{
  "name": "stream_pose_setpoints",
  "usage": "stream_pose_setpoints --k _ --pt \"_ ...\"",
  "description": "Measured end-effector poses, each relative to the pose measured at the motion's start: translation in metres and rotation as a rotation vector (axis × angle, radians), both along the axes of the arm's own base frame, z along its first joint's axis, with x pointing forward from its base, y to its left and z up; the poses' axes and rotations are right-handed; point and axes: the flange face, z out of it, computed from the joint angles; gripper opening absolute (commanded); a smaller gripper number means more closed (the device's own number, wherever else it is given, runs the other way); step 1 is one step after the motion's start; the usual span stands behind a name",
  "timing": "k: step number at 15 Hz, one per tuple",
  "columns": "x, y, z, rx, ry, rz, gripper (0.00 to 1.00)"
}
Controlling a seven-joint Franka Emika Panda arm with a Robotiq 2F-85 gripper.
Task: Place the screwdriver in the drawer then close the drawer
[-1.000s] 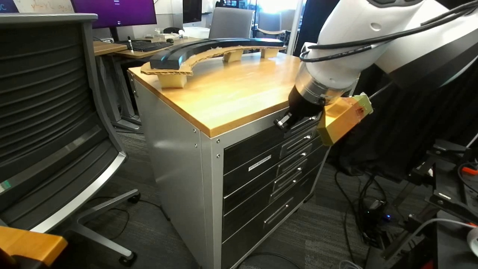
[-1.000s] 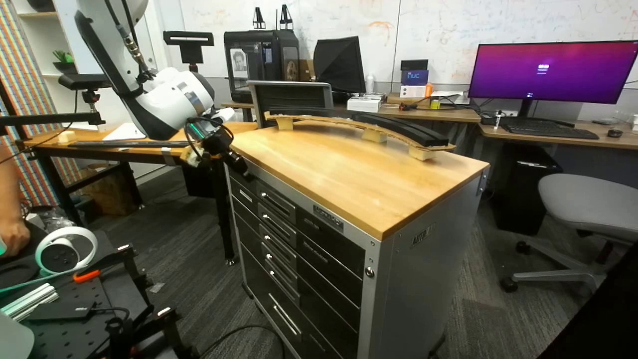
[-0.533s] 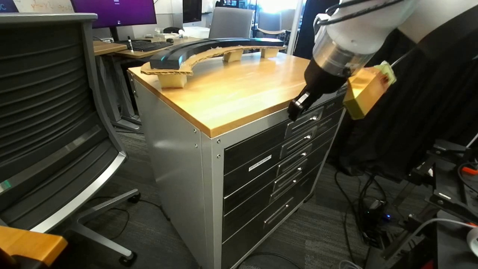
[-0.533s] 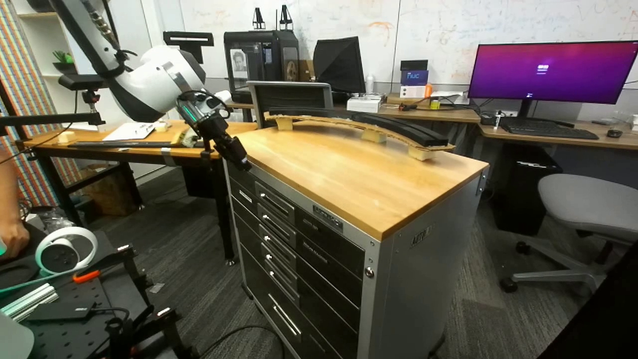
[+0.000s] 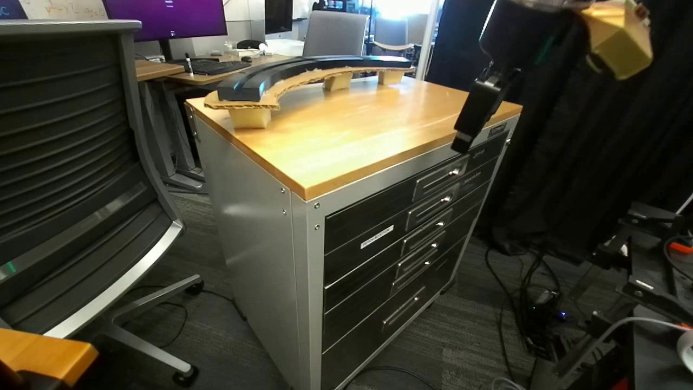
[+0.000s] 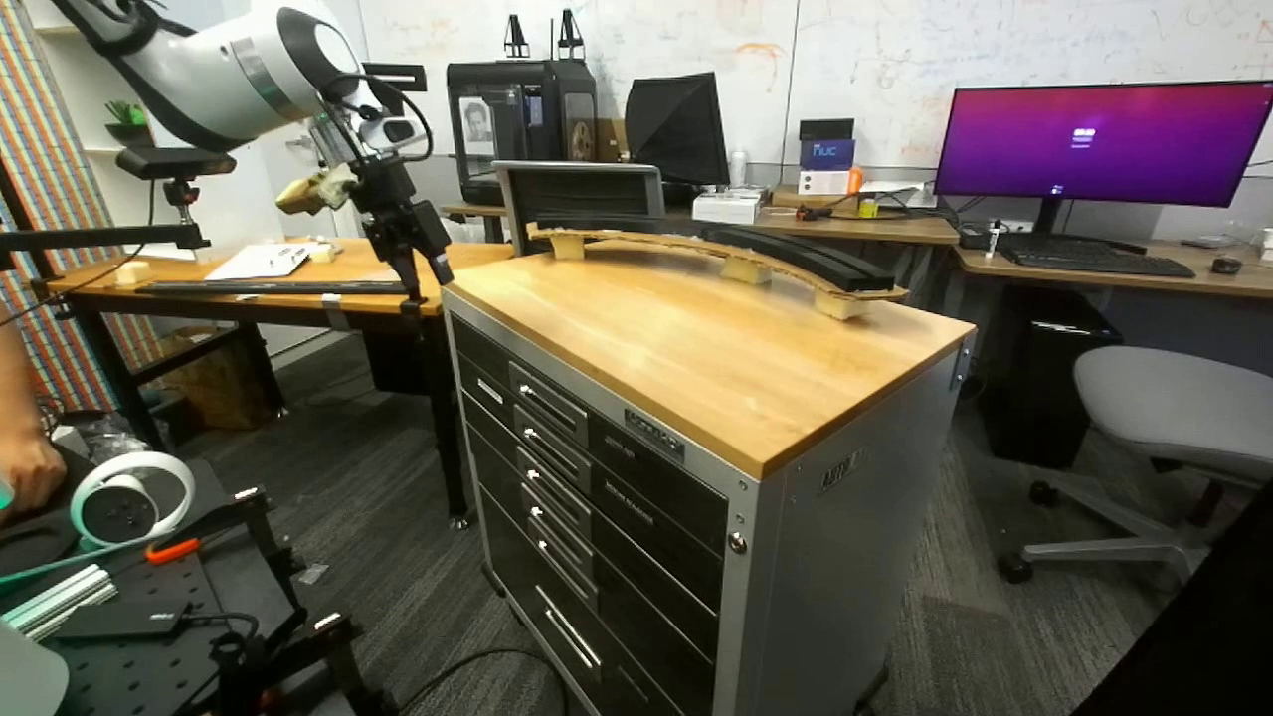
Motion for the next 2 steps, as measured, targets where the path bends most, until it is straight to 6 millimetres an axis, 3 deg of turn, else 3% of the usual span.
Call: stream_pose_setpoints --k 2 --pt "-0.002 0.009 0.030 0.016 0.050 0.032 1.00"
